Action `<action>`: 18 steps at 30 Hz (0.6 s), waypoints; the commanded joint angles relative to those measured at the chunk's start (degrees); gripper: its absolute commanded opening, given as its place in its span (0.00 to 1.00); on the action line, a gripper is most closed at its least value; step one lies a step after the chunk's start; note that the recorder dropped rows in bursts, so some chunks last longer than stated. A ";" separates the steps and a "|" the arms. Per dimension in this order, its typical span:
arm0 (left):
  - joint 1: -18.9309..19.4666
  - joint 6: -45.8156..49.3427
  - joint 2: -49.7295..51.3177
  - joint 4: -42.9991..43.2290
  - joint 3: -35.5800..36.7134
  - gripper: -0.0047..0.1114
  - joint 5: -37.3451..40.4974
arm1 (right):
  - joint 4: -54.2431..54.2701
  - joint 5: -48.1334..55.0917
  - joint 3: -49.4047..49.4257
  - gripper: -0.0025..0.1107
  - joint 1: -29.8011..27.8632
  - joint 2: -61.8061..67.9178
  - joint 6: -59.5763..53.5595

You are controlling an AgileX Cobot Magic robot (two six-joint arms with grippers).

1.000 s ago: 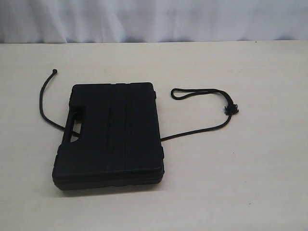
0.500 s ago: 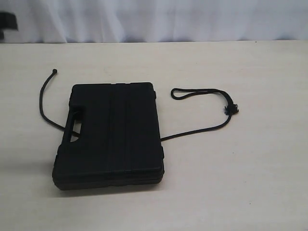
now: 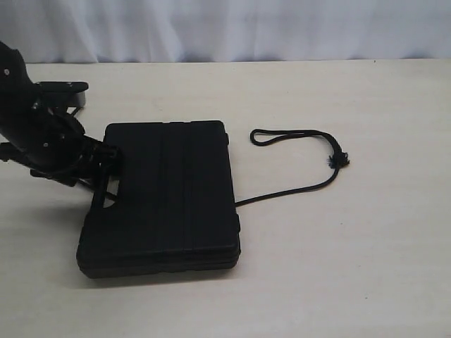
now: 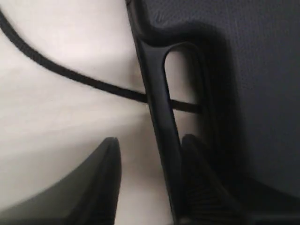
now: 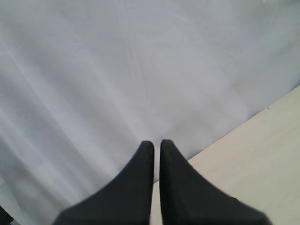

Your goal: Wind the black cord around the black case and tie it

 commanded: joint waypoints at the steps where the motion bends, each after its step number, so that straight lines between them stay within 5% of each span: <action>1: -0.51 0.20 2.48 -1.58 -0.34 0.39 -5.46 | -0.16 0.22 0.13 0.06 0.07 -0.24 0.00; 14: -0.61 1.80 10.03 -4.83 -0.57 0.38 -13.01 | -0.16 0.22 0.13 0.06 0.07 -0.24 0.00; 18: -0.61 1.80 10.03 -4.83 -2.78 0.16 -13.15 | -0.80 1.95 0.13 0.06 0.07 -0.24 -0.92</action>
